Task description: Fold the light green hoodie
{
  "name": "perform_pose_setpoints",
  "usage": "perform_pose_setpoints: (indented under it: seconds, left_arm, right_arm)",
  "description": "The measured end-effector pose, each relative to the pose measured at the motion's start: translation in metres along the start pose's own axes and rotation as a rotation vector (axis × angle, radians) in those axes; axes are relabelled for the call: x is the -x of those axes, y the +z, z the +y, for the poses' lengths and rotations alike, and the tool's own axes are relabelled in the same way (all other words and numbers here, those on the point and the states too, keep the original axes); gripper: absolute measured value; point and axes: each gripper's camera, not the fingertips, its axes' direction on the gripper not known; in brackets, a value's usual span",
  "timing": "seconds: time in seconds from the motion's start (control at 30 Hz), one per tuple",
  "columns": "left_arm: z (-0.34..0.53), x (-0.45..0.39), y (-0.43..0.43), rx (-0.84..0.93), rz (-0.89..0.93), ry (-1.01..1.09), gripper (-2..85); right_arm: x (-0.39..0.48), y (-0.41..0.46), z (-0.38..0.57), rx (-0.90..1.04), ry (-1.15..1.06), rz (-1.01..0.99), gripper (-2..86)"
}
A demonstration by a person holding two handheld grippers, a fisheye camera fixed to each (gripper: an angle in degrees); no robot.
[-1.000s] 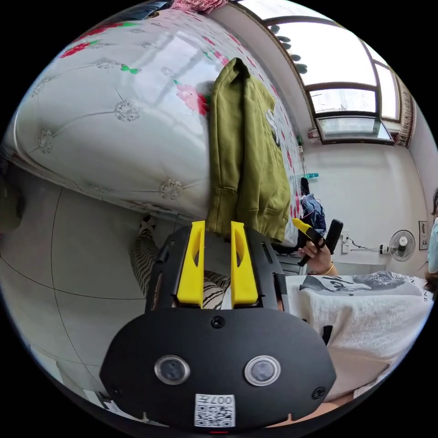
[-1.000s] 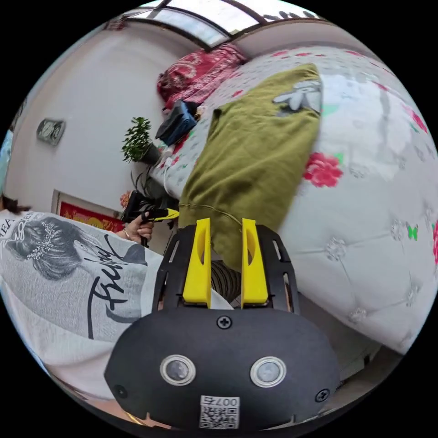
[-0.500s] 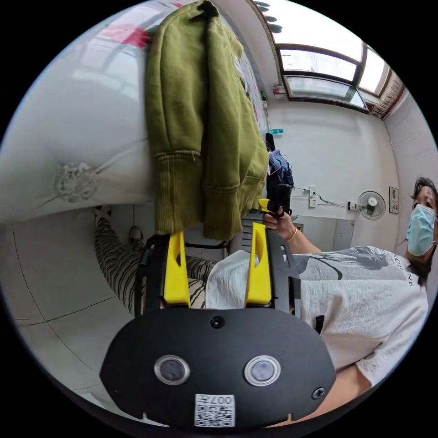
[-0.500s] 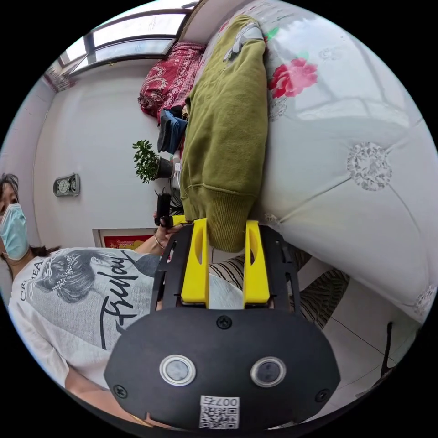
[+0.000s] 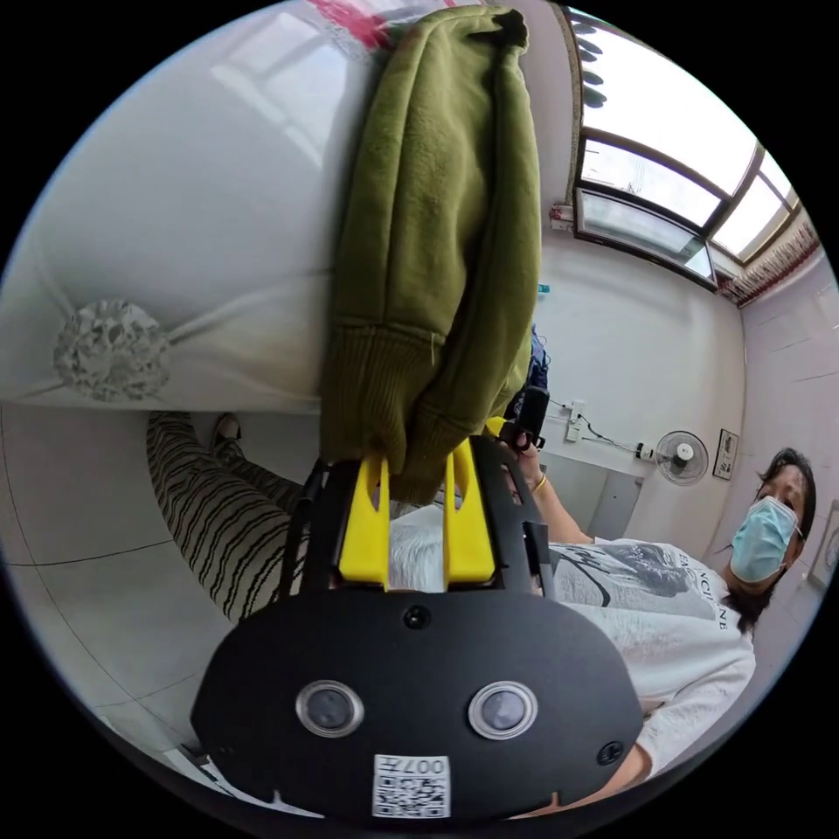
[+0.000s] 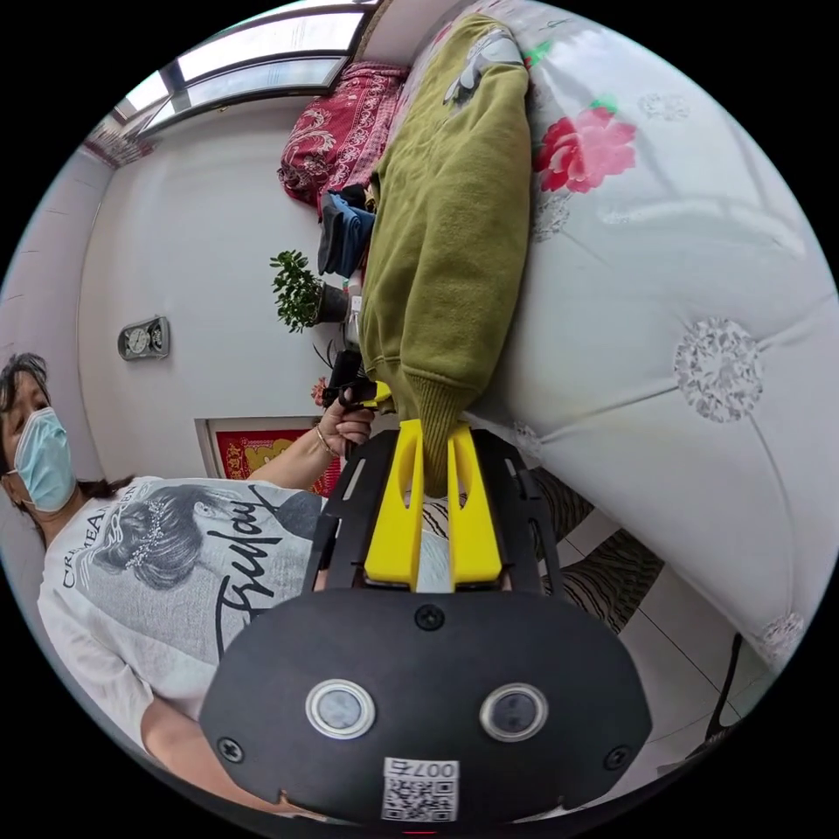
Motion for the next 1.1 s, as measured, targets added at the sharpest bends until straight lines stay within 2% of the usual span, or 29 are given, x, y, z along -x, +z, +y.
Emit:
perform_pose_setpoints:
  seconds: [0.1, 0.2, 0.33, 0.43, 0.63, 0.7, 0.83, 0.9, 1.1]
  left_arm:
    - [0.010, -0.026, -0.011, -0.014, -0.026, 0.092, 6.0]
    - [0.025, -0.049, -0.027, -0.053, 0.005, 0.119, 5.7]
    - [0.048, -0.078, -0.035, -0.020, -0.030, 0.140, 5.5]
    - [0.079, -0.090, -0.036, 0.015, -0.022, 0.093, 5.5]
    - [0.100, -0.129, -0.054, 0.019, 0.057, -0.055, 5.5]
    - [0.078, -0.154, -0.068, 0.040, 0.067, -0.057, 5.6]
    - [0.022, -0.193, -0.090, 0.086, 0.021, -0.021, 5.8]
    - [-0.021, -0.212, -0.106, 0.076, 0.055, -0.017, 6.0]
    - [-0.147, -0.207, -0.127, 0.080, 0.095, -0.069, 6.1]
  right_arm:
    - [0.009, -0.014, 0.000, -0.006, -0.031, -0.006, 1.7]
    - [0.017, -0.029, 0.001, -0.025, -0.037, -0.056, 1.1]
    - [0.031, -0.040, 0.011, -0.001, -0.035, -0.087, 0.6]
    - [0.040, -0.045, 0.032, 0.041, -0.005, -0.103, 0.5]
    - [0.047, -0.062, 0.055, -0.013, 0.206, -0.345, 0.5]
    - [0.059, -0.072, 0.040, -0.031, 0.249, -0.397, 0.4]
    - [0.090, -0.089, -0.002, -0.060, 0.224, -0.369, 0.3]
    - [0.108, -0.100, -0.034, -0.101, 0.198, -0.354, 0.2]
    - [0.110, -0.111, -0.127, -0.213, 0.208, -0.323, 0.9]
